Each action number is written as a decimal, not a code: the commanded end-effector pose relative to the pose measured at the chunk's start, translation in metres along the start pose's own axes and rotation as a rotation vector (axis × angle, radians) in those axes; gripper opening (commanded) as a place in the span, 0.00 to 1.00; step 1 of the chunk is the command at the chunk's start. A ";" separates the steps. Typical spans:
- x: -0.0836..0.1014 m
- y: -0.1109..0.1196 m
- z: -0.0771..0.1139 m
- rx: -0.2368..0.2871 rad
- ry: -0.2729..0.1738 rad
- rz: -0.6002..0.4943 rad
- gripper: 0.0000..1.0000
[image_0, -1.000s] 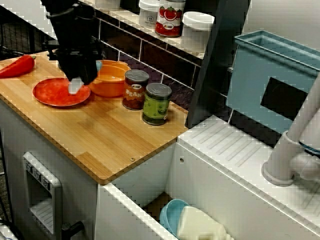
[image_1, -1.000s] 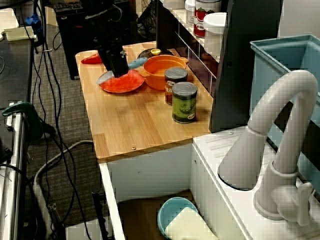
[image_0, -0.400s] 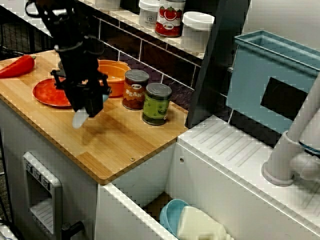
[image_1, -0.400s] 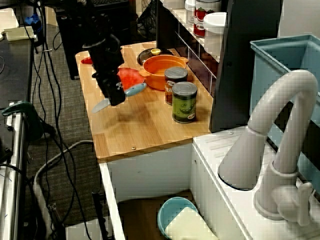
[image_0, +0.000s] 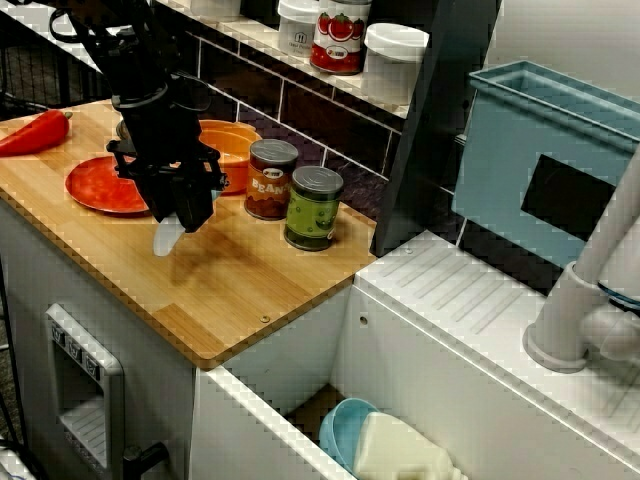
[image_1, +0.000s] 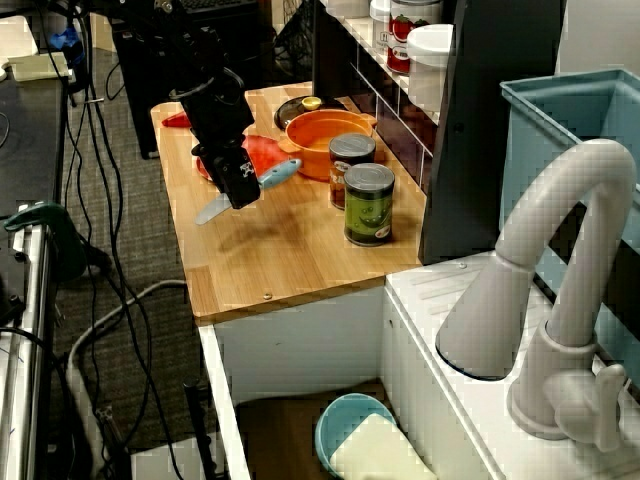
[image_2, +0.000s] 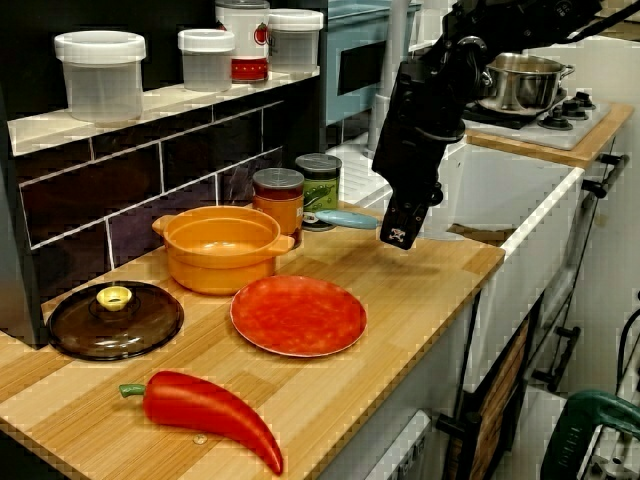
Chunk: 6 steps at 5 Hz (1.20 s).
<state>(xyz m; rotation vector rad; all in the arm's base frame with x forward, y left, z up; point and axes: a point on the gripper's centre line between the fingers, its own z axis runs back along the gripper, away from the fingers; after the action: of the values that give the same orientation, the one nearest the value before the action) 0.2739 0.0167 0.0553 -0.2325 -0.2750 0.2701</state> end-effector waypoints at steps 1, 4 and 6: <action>0.001 0.008 0.003 -0.002 -0.038 -0.003 0.00; -0.001 0.023 -0.007 0.031 -0.025 0.020 1.00; 0.006 0.023 0.001 0.013 -0.012 0.029 1.00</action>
<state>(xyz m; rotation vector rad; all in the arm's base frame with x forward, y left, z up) 0.2737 0.0341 0.0423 -0.2241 -0.2464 0.3002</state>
